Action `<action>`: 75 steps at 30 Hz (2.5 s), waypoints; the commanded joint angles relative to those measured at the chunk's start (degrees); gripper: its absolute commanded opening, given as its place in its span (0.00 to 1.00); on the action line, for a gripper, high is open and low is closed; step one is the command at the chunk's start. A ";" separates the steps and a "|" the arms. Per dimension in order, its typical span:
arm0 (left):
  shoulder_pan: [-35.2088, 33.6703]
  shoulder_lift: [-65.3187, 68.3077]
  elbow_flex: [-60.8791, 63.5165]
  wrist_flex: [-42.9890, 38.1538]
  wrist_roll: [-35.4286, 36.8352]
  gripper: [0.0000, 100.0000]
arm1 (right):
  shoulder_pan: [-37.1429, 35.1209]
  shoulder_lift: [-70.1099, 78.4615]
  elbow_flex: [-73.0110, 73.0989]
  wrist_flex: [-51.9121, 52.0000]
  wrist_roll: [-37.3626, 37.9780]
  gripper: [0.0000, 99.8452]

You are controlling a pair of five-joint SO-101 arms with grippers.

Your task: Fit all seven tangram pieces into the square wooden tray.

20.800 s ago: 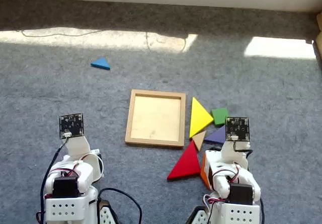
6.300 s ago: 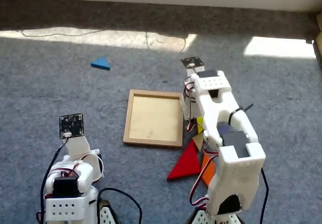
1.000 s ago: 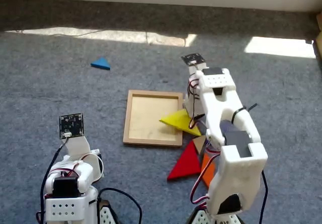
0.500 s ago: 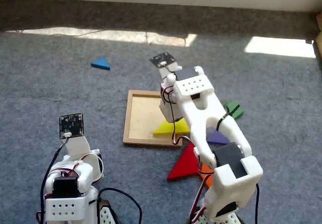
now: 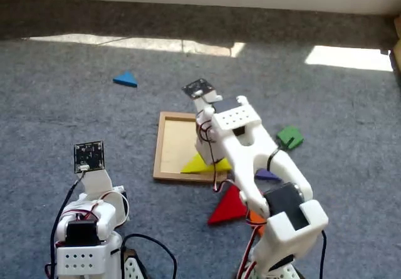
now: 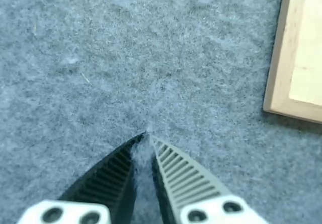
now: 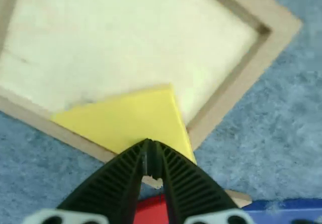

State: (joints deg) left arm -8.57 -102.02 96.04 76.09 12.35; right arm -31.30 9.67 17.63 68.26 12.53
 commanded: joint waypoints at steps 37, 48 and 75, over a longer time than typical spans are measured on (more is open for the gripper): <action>0.84 -0.92 1.10 0.26 -0.44 0.00 | -7.25 -6.11 7.52 -0.66 -0.09 0.01; 0.84 -0.92 1.10 0.26 -0.44 0.00 | -5.23 -20.53 12.79 -16.40 -0.44 0.01; 0.84 -0.92 1.10 0.26 -0.44 0.00 | -2.15 -28.44 16.84 -3.47 -0.35 0.02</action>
State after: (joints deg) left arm -8.57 -102.02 96.04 76.09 12.35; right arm -36.13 -10.37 34.59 62.11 12.62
